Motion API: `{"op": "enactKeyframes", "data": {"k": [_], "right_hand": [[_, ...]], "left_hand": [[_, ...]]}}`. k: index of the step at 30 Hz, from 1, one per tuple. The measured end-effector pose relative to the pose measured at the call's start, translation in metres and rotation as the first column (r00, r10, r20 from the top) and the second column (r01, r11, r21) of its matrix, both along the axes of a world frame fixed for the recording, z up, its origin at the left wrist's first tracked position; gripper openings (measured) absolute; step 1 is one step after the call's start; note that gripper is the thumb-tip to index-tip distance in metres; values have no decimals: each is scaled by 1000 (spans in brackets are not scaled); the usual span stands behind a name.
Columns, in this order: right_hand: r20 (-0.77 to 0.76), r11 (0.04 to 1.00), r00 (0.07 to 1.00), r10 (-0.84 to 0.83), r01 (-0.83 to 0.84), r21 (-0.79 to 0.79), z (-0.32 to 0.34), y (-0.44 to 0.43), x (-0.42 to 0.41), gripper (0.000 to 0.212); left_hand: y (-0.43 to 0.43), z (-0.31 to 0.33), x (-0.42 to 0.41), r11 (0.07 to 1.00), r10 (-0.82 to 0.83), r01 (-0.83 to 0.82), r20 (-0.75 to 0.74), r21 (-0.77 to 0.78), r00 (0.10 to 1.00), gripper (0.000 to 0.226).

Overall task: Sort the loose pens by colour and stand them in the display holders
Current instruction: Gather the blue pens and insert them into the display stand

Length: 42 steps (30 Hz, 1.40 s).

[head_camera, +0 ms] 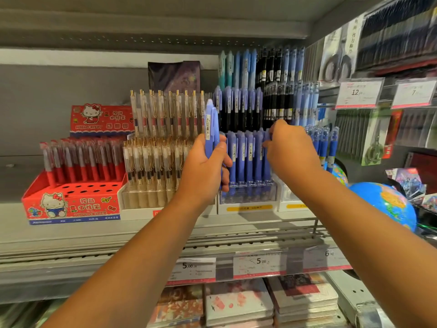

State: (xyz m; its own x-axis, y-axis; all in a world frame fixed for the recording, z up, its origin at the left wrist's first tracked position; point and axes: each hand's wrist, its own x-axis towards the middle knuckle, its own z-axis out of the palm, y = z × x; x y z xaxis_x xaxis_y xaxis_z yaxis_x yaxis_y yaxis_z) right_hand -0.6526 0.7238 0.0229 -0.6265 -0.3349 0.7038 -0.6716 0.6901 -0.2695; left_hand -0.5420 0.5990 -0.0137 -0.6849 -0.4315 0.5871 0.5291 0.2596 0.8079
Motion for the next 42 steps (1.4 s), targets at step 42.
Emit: {"op": "enactKeyframes", "data": {"k": [42], "right_hand": [[45,613,762,646,-483,-625,-5,-23,16,29]], "left_hand": [[-12,-3,12,962,271,-270,14,-52,963,14]]}}
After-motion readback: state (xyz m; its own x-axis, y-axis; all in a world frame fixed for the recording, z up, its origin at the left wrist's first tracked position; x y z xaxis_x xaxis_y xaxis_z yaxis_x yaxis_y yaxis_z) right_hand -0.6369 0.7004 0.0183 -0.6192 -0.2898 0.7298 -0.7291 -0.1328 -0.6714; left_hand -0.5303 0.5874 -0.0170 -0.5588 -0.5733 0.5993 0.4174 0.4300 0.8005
